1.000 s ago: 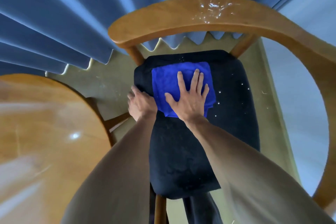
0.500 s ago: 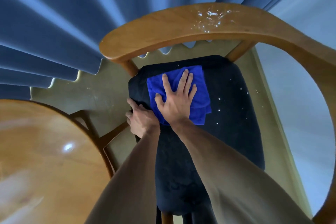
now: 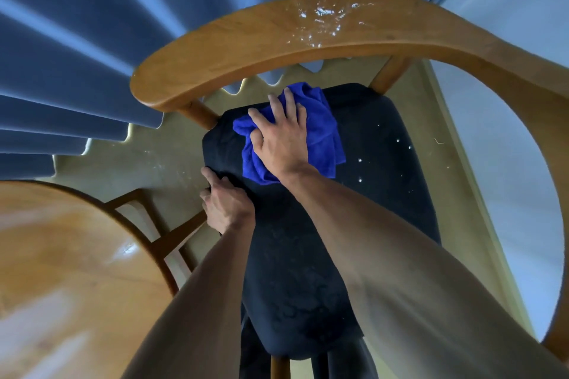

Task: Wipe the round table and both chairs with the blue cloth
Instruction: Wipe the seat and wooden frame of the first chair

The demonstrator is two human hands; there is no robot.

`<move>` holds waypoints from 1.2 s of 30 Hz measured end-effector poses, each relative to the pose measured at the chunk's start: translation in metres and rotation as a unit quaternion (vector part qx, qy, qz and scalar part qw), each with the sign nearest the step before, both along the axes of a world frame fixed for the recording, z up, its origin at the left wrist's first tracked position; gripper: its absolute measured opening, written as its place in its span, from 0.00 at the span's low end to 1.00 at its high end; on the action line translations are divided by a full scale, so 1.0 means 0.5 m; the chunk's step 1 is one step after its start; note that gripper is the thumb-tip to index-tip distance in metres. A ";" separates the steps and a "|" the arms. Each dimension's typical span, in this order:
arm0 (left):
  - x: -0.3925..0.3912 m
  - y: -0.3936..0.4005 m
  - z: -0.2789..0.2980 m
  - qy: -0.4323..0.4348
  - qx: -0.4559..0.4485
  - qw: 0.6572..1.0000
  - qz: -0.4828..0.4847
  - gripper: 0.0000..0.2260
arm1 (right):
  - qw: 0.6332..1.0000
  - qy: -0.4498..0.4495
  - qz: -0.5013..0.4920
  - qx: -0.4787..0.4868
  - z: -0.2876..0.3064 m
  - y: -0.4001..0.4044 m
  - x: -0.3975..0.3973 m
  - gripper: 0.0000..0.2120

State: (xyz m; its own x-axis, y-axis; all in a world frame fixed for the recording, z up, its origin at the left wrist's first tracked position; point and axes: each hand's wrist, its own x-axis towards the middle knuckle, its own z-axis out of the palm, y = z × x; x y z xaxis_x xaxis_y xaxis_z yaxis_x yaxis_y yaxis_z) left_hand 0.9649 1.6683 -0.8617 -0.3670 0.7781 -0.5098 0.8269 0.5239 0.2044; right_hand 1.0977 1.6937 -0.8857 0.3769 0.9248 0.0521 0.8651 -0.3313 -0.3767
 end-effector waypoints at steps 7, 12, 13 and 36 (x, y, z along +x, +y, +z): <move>-0.005 -0.001 -0.003 -0.007 -0.003 1.000 0.009 0.22 | 0.987 -0.007 -0.159 -0.038 0.011 0.026 0.068 0.17; 0.009 0.000 -0.002 0.000 -0.003 1.000 0.008 0.22 | 0.968 0.025 -0.231 -0.100 0.014 -0.007 0.187 0.21; 0.011 0.000 -0.001 0.006 -0.005 1.000 0.009 0.23 | 0.969 0.015 -0.230 -0.094 0.011 -0.018 0.175 0.22; 0.063 -0.062 0.049 0.062 -0.026 0.977 -0.202 0.35 | 0.963 -0.006 -0.261 -0.075 0.043 -0.259 0.030 0.26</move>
State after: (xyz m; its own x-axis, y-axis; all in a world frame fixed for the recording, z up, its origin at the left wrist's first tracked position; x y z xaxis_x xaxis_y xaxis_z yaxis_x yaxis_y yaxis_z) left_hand 0.9963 1.6372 -0.8370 -0.0971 0.8466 -0.5234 0.9849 0.1574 0.0720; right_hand 1.1127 1.5643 -0.8641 0.7918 0.6079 -0.0594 0.5709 -0.7711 -0.2819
